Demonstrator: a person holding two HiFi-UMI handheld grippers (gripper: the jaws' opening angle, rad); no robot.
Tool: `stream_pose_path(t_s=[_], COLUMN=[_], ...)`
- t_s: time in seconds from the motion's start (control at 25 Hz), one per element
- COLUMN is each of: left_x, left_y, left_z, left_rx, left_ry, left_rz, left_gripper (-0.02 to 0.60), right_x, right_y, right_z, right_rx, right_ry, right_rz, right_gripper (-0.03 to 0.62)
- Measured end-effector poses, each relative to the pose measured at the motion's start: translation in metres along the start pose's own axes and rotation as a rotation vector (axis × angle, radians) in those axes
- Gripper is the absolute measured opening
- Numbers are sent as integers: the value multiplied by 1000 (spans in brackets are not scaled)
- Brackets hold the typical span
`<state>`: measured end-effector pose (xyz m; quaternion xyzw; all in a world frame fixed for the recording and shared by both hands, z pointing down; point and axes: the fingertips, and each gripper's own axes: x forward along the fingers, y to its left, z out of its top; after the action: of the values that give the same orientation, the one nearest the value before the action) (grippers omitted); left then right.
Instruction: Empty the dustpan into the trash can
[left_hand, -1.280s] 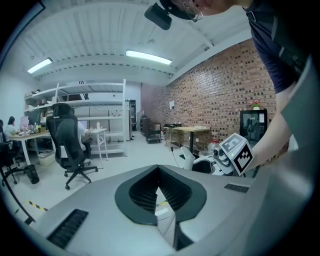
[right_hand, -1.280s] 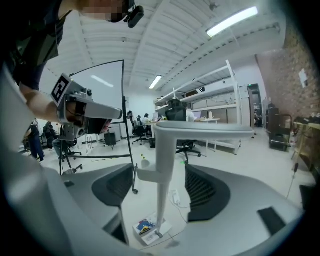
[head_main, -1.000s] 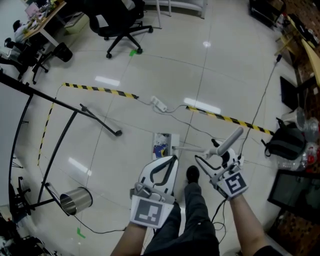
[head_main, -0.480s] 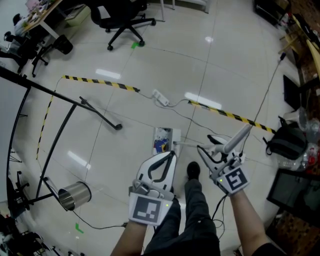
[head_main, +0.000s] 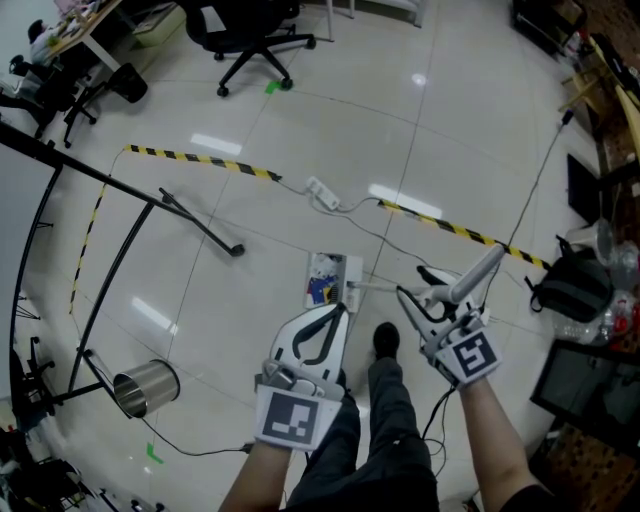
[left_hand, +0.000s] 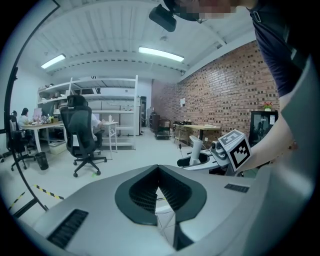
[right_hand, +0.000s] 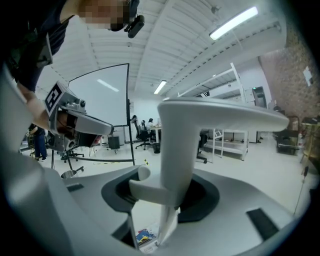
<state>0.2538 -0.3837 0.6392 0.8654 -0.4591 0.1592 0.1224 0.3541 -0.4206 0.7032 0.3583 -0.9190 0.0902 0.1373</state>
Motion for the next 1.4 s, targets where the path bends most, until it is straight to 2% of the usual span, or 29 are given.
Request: stream_pose_path(t_s=[0.32,0.6,1.08,1.4], left_x=[-6,-12,-46,-76], left_y=[10,17,31,34], left_z=[7,25,101,145], left_rx=[14,34,88,135], left_ry=[-2,-6,-85,-140], left_rz=[12,25,29,35], left_gripper=[-2,-2,-2,-2], right_x=[10,12,-14,-27], right_y=[9,18,28,40], right_z=[10,36,105,171], right_rx=[-11,-53,-82,-116], right_ry=[17,16,33,-12], right_rz=[20,45,41,29], right_gripper=[190,190,190,192])
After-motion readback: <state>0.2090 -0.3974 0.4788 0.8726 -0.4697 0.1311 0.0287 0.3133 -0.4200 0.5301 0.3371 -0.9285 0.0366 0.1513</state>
